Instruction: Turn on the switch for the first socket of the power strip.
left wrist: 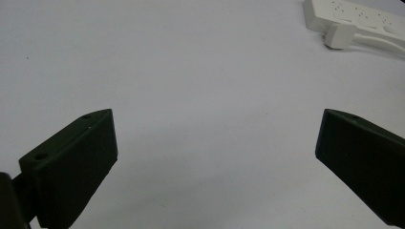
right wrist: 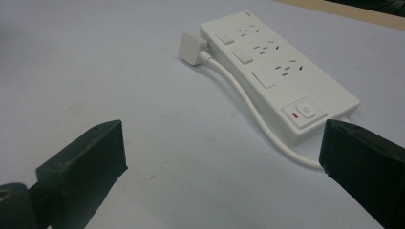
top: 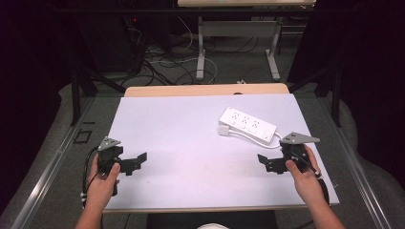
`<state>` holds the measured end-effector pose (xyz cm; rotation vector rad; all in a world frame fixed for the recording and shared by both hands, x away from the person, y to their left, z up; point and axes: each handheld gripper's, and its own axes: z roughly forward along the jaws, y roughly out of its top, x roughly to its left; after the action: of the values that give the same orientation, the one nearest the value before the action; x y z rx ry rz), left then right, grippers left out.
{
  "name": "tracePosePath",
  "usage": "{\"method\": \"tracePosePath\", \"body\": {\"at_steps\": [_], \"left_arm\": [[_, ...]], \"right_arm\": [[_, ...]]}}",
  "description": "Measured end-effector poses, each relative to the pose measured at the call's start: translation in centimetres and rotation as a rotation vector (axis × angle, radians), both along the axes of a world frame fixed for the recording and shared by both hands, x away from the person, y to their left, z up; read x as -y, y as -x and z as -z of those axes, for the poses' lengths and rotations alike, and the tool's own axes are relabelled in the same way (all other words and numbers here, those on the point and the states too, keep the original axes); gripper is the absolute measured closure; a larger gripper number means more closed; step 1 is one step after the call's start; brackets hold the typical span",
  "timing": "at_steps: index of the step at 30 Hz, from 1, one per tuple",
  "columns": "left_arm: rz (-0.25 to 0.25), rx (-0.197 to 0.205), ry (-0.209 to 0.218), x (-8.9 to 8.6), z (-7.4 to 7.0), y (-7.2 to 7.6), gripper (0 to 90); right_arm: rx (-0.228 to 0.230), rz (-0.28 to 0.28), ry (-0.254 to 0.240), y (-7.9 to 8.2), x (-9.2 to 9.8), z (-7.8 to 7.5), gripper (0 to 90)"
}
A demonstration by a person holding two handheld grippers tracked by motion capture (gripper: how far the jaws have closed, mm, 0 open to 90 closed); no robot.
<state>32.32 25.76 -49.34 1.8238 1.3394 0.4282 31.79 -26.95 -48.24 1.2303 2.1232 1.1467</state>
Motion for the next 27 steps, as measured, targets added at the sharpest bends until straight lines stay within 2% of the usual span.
{"method": "tracePosePath", "body": {"at_steps": [3,10,16,27], "left_arm": [[-0.009,0.015,0.002,0.1,0.1,0.0,0.3],[-0.002,0.017,-0.001,0.2,0.2,0.0,0.3],[0.002,0.014,-0.004,0.2,0.2,-0.1,0.3],[0.009,0.000,-0.005,0.3,0.4,-0.1,0.3]], "right_arm": [[-0.011,-0.002,-0.025,0.2,0.1,0.7,1.4],[-0.015,0.021,-0.018,0.3,0.8,2.3,2.2],[-0.032,0.042,-0.041,0.2,1.6,3.2,3.5],[-0.054,0.079,-0.033,-0.1,2.9,4.6,4.1]]}}
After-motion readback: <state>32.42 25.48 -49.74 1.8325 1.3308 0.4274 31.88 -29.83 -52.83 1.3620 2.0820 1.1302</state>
